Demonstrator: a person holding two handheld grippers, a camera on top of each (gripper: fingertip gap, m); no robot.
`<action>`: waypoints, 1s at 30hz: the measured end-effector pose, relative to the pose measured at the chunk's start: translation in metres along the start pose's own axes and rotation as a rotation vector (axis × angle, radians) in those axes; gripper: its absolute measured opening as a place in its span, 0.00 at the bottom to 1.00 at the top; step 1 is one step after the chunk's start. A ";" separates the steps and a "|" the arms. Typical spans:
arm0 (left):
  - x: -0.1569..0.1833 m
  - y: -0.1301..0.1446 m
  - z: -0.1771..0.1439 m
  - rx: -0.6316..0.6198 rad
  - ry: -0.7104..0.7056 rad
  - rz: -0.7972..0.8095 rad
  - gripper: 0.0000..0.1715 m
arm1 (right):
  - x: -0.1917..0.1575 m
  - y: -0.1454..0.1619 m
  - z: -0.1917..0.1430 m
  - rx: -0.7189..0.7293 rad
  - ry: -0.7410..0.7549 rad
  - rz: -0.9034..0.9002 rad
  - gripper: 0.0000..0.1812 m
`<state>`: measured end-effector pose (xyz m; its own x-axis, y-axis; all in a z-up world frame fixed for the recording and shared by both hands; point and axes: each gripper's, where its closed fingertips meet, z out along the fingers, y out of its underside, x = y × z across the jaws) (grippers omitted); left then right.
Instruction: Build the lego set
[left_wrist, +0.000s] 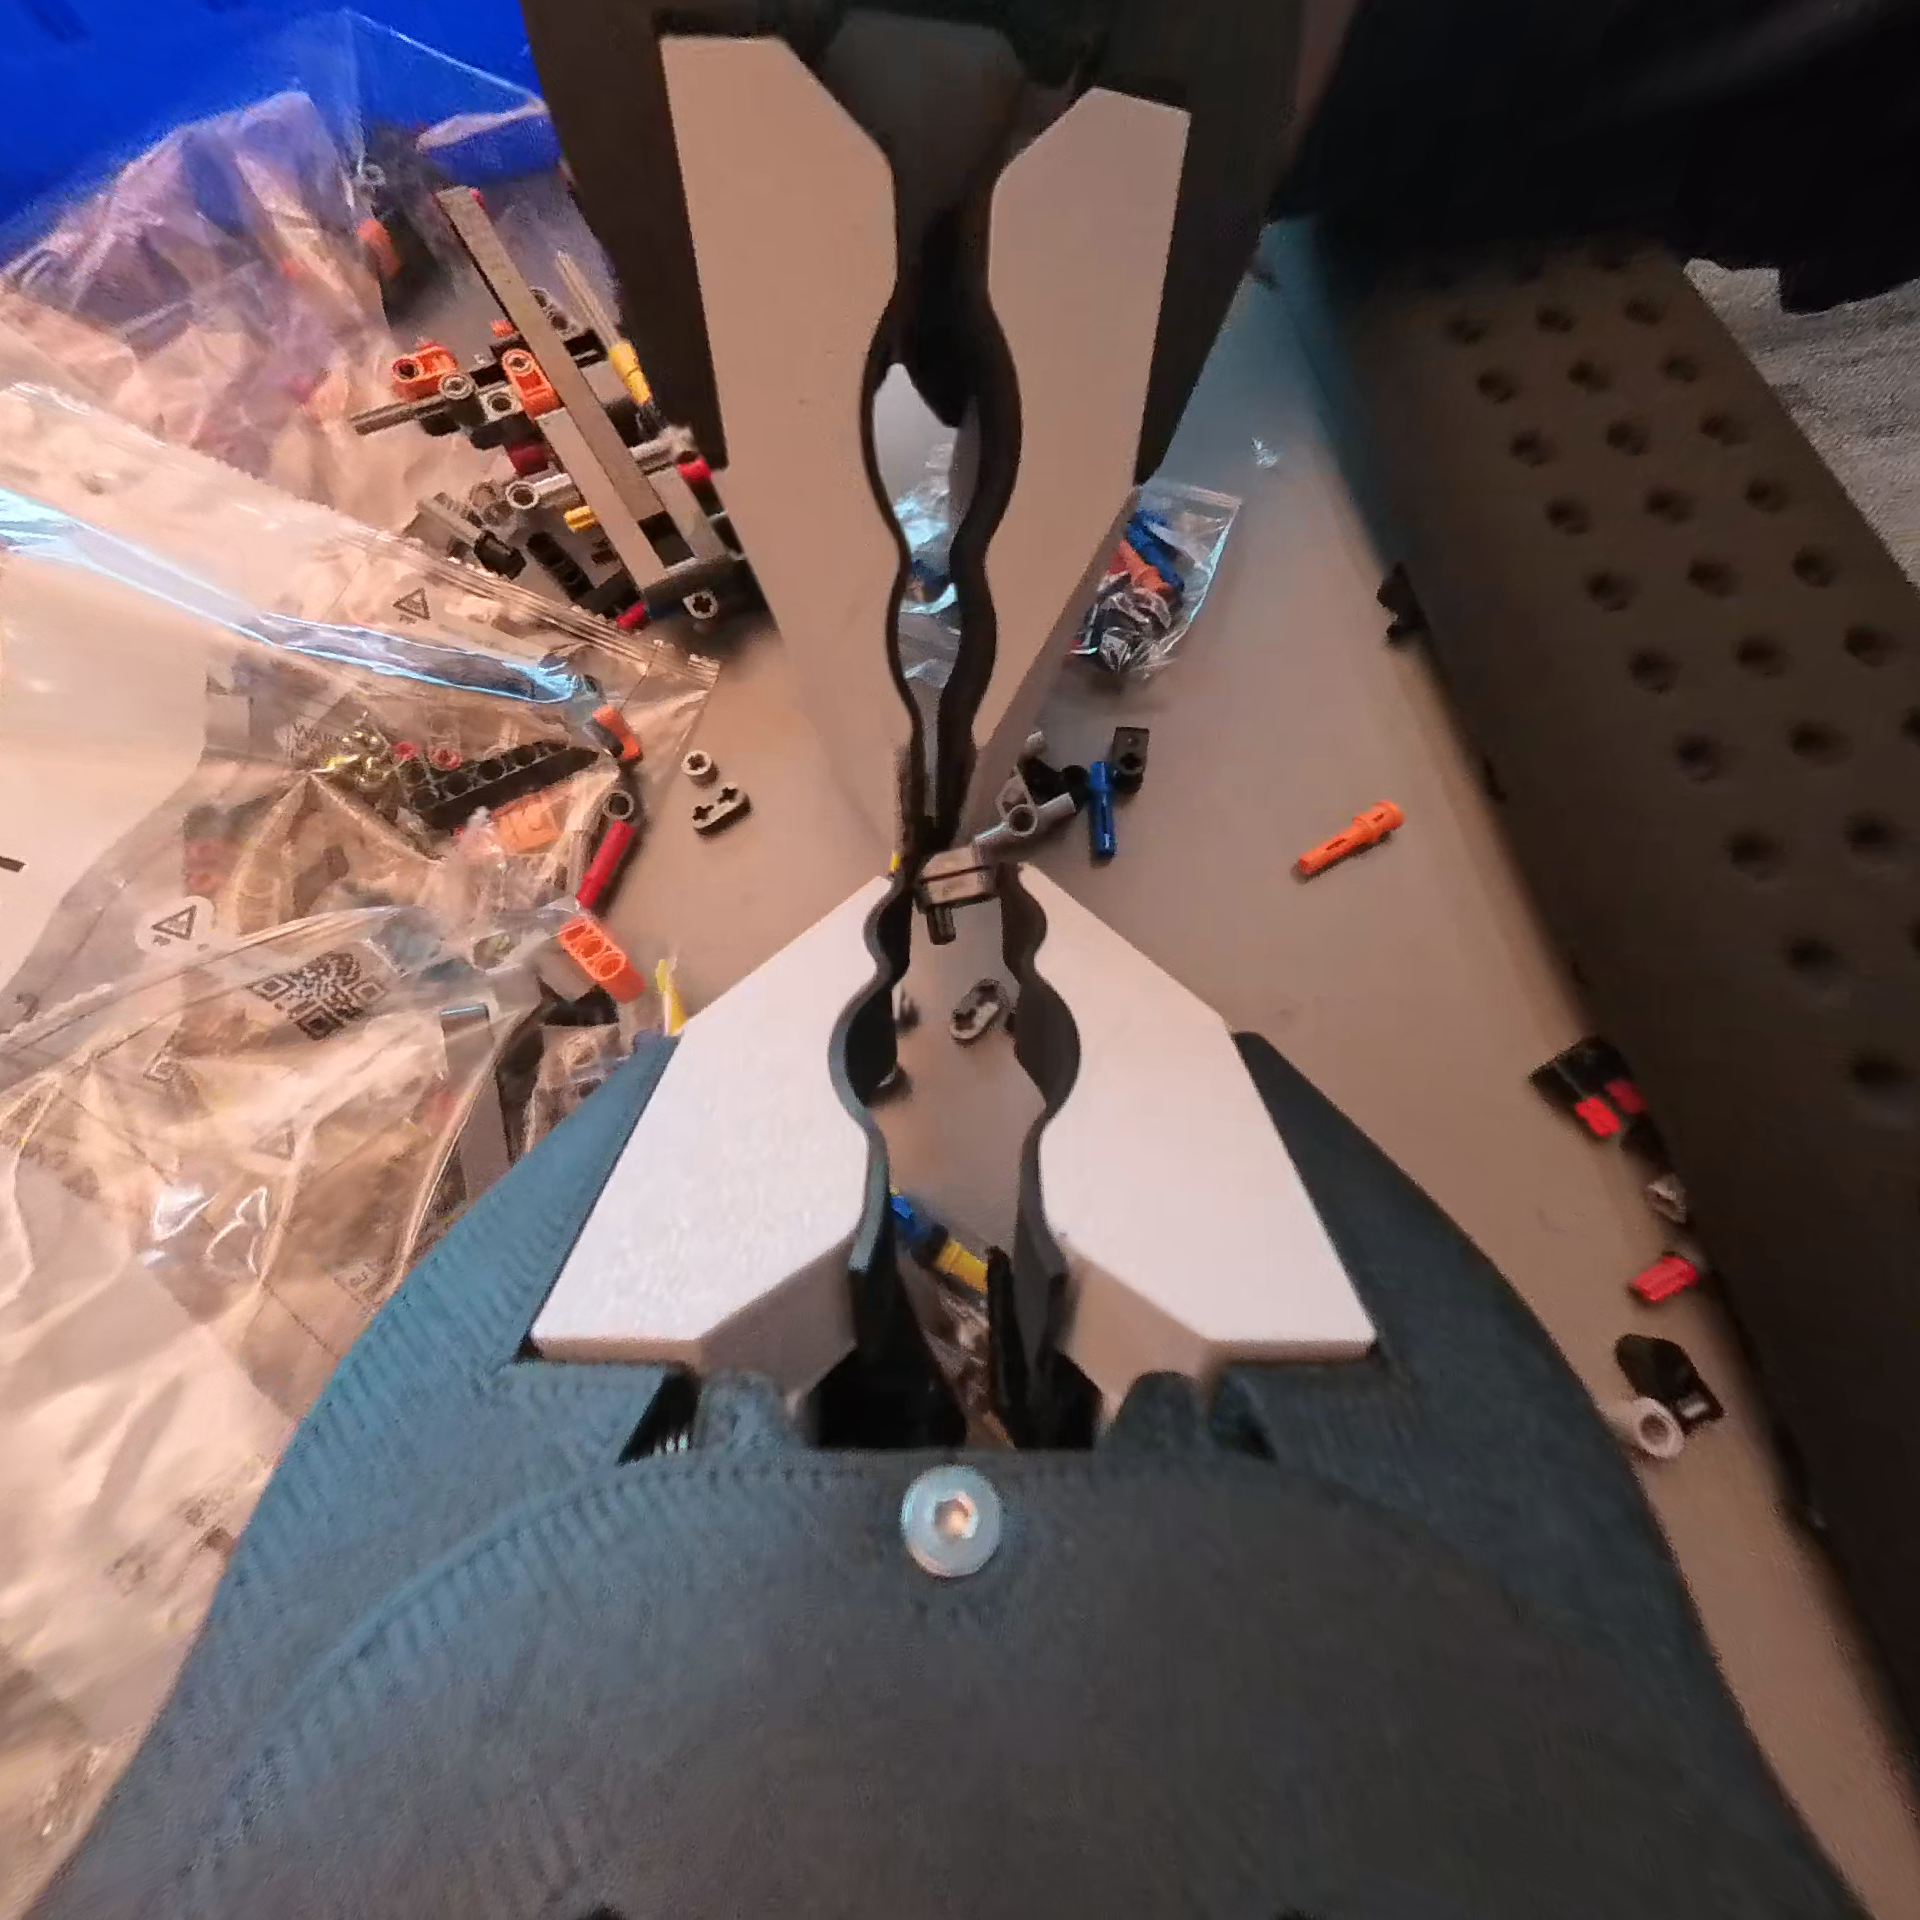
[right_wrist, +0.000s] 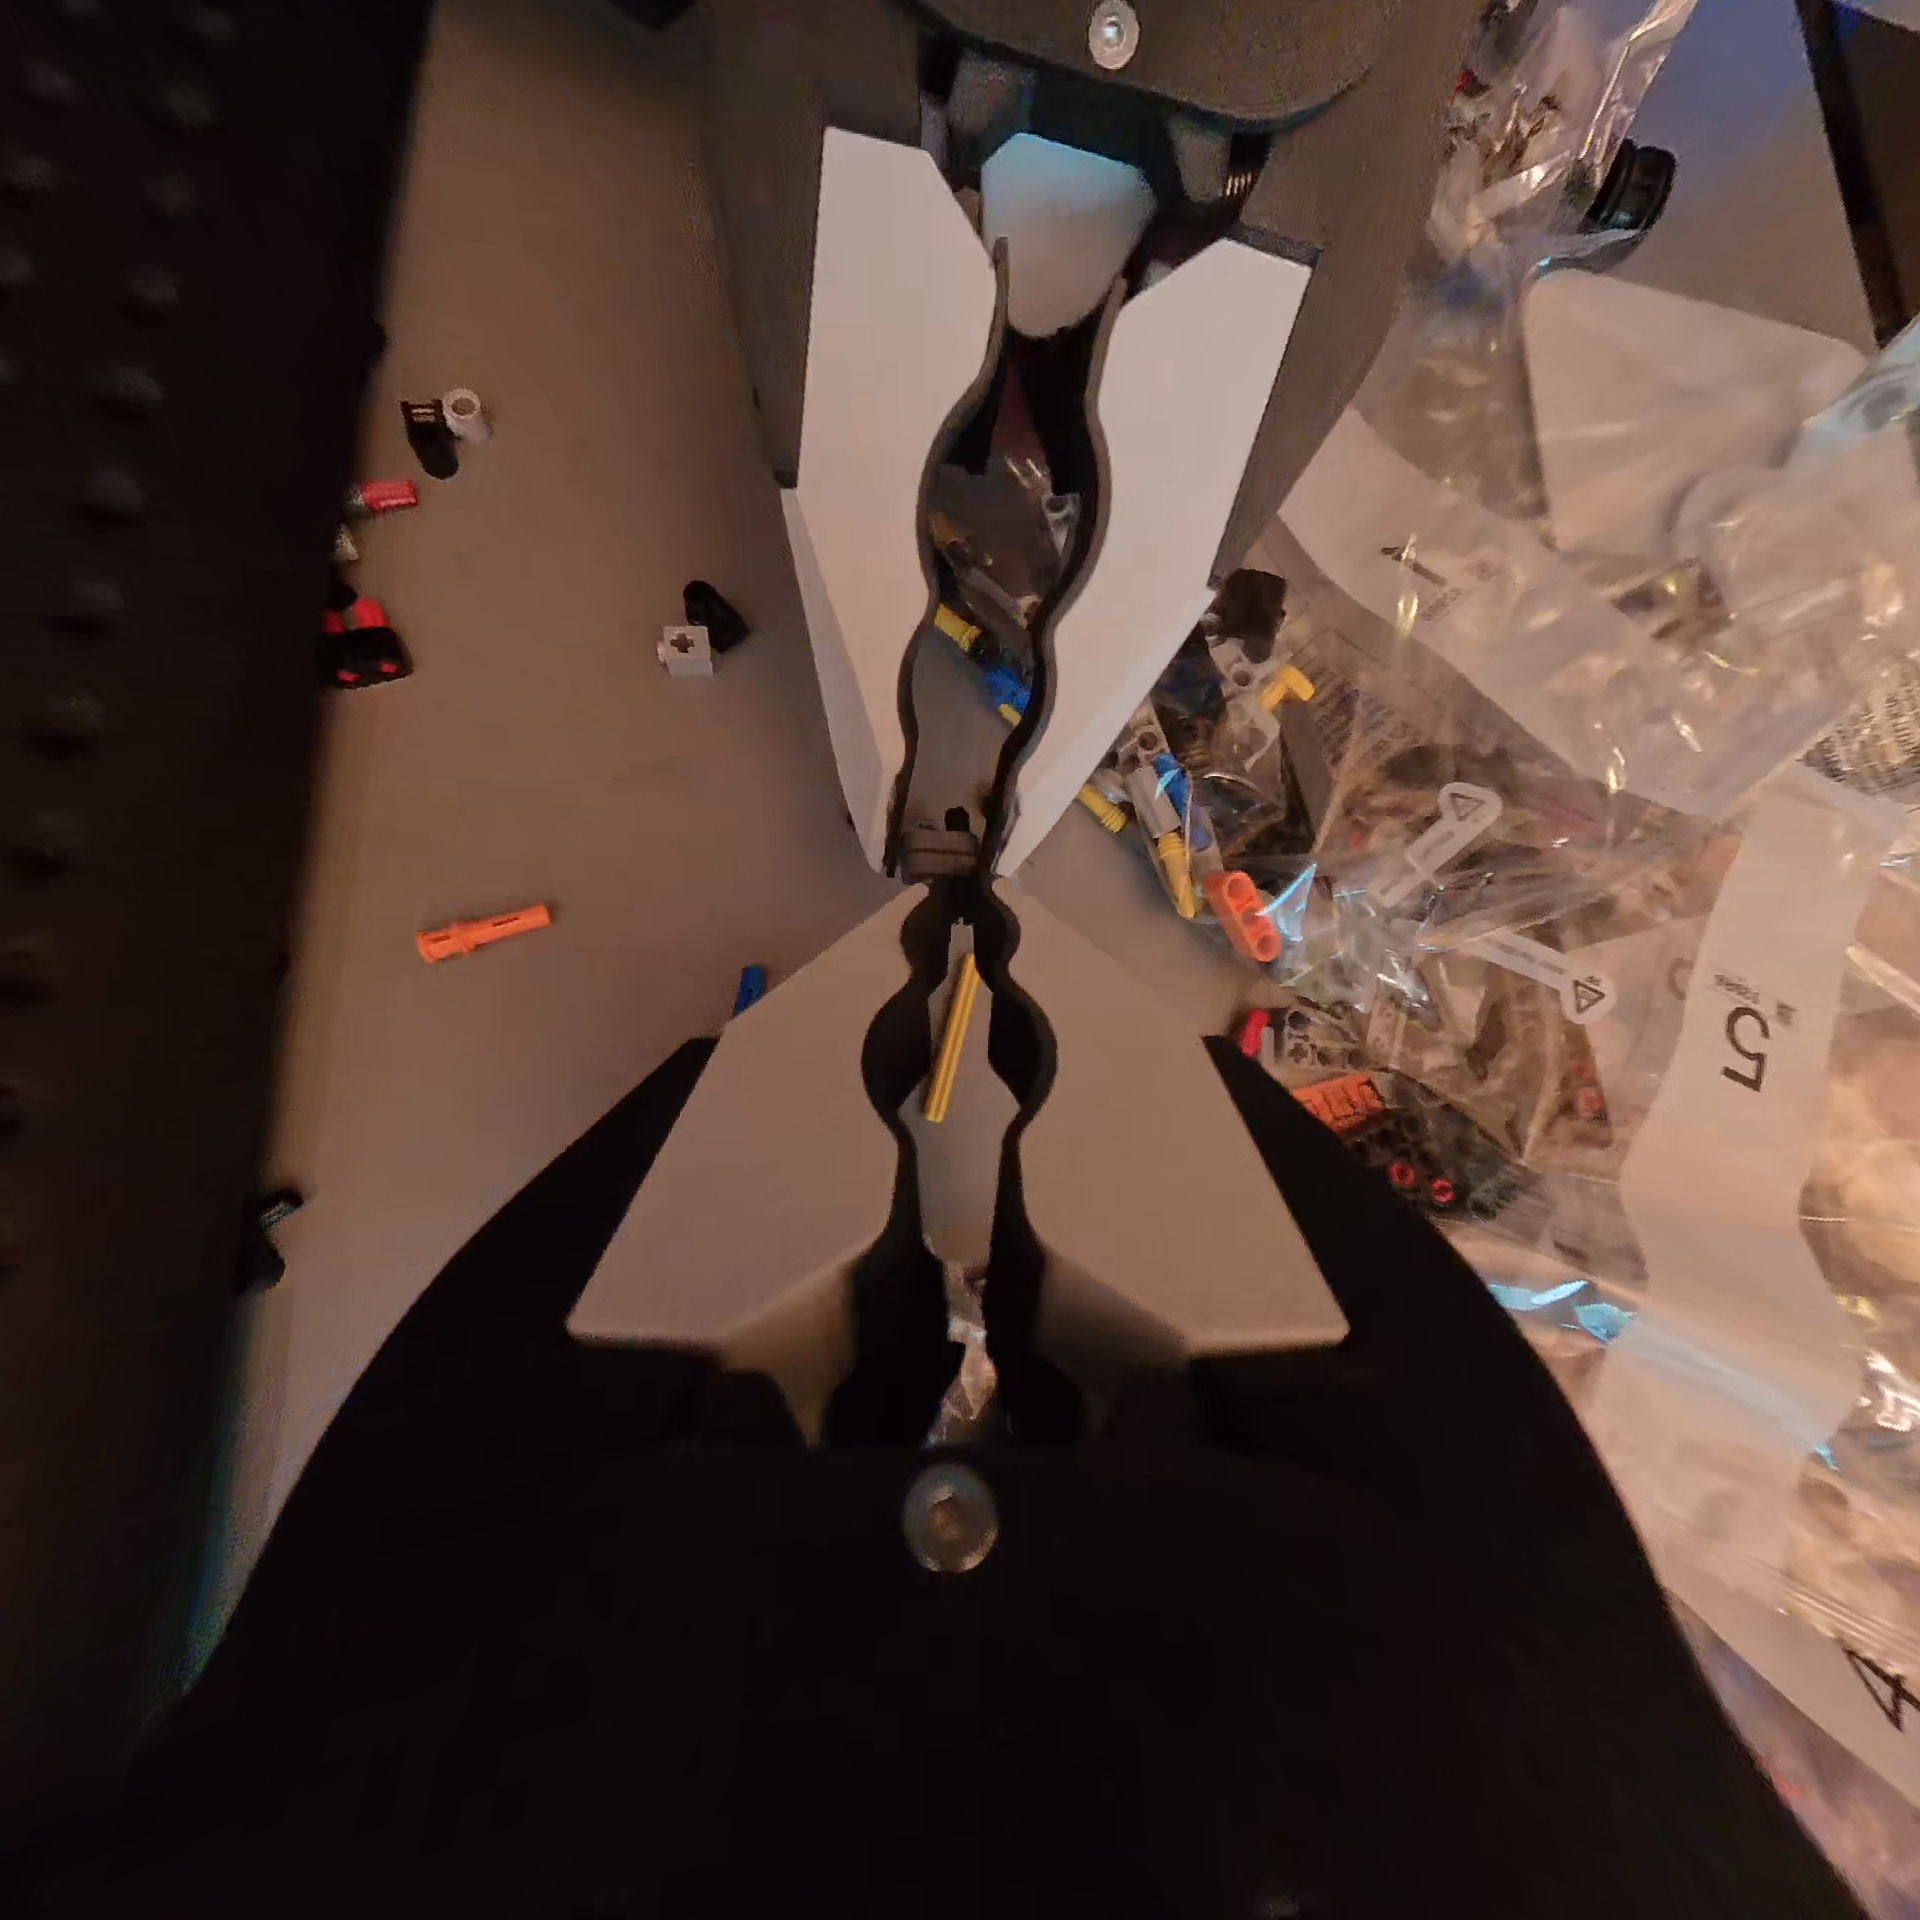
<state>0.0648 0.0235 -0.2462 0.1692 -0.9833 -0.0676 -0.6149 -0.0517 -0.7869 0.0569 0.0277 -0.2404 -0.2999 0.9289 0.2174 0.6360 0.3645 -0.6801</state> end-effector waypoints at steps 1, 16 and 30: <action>-0.001 0.000 0.000 0.000 -0.003 -0.005 0.09 | 0.001 0.000 0.000 -0.002 0.009 -0.004 0.00; -0.011 0.000 0.000 -0.013 -0.071 0.020 0.08 | 0.000 -0.008 -0.007 0.061 -0.004 0.009 0.00; -0.012 0.004 0.003 -0.007 -0.030 -0.070 0.08 | 0.007 0.003 0.003 -0.077 0.129 -0.144 0.05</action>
<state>0.0627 0.0351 -0.2499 0.2351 -0.9715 -0.0317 -0.6066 -0.1212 -0.7858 0.0551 0.0348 -0.2428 -0.3014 0.8658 0.3995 0.6469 0.4935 -0.5813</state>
